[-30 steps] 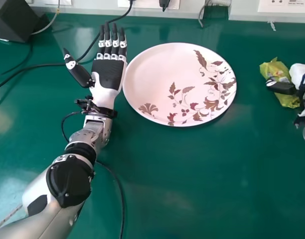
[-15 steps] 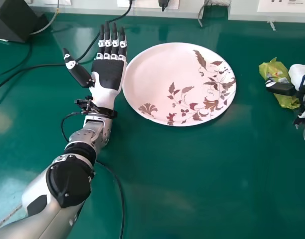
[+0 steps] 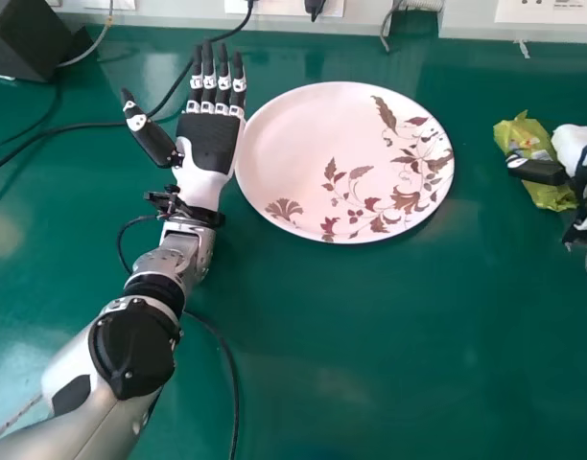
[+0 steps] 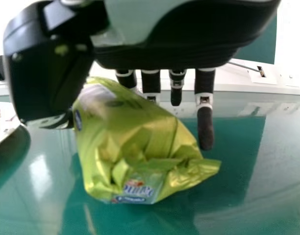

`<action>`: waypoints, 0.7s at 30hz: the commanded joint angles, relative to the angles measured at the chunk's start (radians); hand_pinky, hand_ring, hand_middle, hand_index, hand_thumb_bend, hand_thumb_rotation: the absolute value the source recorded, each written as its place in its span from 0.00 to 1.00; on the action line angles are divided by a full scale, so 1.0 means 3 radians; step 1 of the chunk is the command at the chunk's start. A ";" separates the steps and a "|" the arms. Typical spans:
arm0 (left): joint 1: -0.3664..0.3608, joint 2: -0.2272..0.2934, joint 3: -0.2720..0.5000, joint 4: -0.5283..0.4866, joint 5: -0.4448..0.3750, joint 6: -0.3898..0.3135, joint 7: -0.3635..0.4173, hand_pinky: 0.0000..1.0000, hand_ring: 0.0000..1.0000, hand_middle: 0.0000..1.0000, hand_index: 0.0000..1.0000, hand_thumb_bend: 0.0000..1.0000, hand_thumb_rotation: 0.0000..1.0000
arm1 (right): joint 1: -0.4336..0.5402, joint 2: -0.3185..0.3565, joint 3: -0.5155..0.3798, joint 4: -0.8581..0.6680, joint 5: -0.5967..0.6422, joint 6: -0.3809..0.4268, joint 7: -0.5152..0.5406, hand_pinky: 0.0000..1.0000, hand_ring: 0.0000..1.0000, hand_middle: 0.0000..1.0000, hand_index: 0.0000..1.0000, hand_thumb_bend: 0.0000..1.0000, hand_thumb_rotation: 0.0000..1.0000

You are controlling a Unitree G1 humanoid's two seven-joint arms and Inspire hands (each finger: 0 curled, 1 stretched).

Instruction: Pick up biscuit and place it in the plate

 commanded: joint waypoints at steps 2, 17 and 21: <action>0.0005 0.0022 -0.0061 0.0016 0.0054 -0.0032 -0.0004 0.77 0.86 0.92 1.00 0.92 0.54 | 0.0076 -0.0107 -0.0058 -0.0171 -0.0026 0.0014 0.0036 0.35 0.44 0.45 0.32 0.47 0.00; 0.0010 0.0042 -0.0130 0.0014 0.0132 -0.0082 -0.0100 0.71 0.81 0.91 0.99 0.92 0.53 | 0.0224 -0.0152 -0.0180 -0.0700 -0.0063 0.0104 0.0178 0.35 0.44 0.45 0.28 0.46 0.00; 0.0011 0.0039 -0.0146 0.0016 0.0148 -0.0122 -0.0067 0.68 0.80 0.90 1.00 0.94 0.56 | 0.0250 -0.0155 -0.0196 -0.0827 -0.0119 0.0118 0.0220 0.36 0.44 0.45 0.28 0.47 0.00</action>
